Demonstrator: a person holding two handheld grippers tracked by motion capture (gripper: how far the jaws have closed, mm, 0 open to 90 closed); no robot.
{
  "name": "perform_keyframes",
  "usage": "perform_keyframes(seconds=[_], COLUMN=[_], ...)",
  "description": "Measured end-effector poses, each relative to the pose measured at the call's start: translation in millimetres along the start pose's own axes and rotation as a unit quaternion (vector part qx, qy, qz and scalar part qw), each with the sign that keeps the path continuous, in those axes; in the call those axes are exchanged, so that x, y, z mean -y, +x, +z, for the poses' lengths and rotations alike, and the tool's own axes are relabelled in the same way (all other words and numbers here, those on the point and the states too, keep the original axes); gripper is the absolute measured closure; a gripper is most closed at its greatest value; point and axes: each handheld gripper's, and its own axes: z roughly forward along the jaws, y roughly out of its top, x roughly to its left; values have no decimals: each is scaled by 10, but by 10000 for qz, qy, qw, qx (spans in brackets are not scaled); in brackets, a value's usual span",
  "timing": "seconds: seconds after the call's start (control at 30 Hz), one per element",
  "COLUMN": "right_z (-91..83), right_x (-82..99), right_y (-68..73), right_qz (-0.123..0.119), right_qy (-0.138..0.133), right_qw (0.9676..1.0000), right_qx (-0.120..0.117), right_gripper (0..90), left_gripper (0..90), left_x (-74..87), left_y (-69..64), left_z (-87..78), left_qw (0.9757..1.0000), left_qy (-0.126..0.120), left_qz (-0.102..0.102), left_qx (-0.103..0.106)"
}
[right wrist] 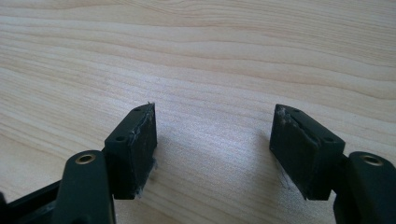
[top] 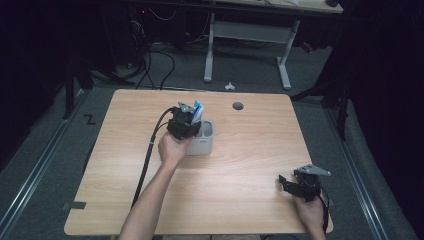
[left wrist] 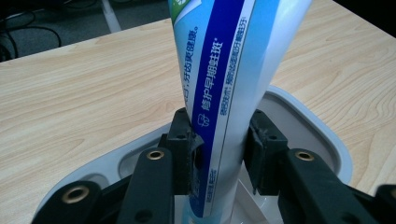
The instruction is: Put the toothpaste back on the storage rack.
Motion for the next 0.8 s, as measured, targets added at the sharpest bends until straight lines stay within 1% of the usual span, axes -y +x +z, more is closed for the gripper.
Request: perform_keyframes(seconds=[0.27, 0.37, 0.47, 0.6, 0.8], right_z=[-1, 0, 0, -1, 0], right_x=[0, 0, 0, 0, 0], right_y=[1, 0, 0, 1, 1], right_qz=[8, 2, 1, 9, 11], right_qy=[2, -1, -1, 2, 1], right_qw=[10000, 10000, 10000, 10000, 10000], right_qx=[0, -2, -2, 1, 1], right_gripper=[320, 320, 320, 320, 320], left_gripper=[618, 573, 537, 494, 474], left_x=[3, 0, -1, -4, -2], left_y=[-5, -6, -6, 0, 26], left_z=[-12, -21, -31, -64, -135], left_qw=[10000, 10000, 10000, 9999, 9998], left_qy=[4, -18, -50, -102, -213], left_qz=[-17, -18, -26, 13, 40], left_qx=[20, 18, 21, 52, 53])
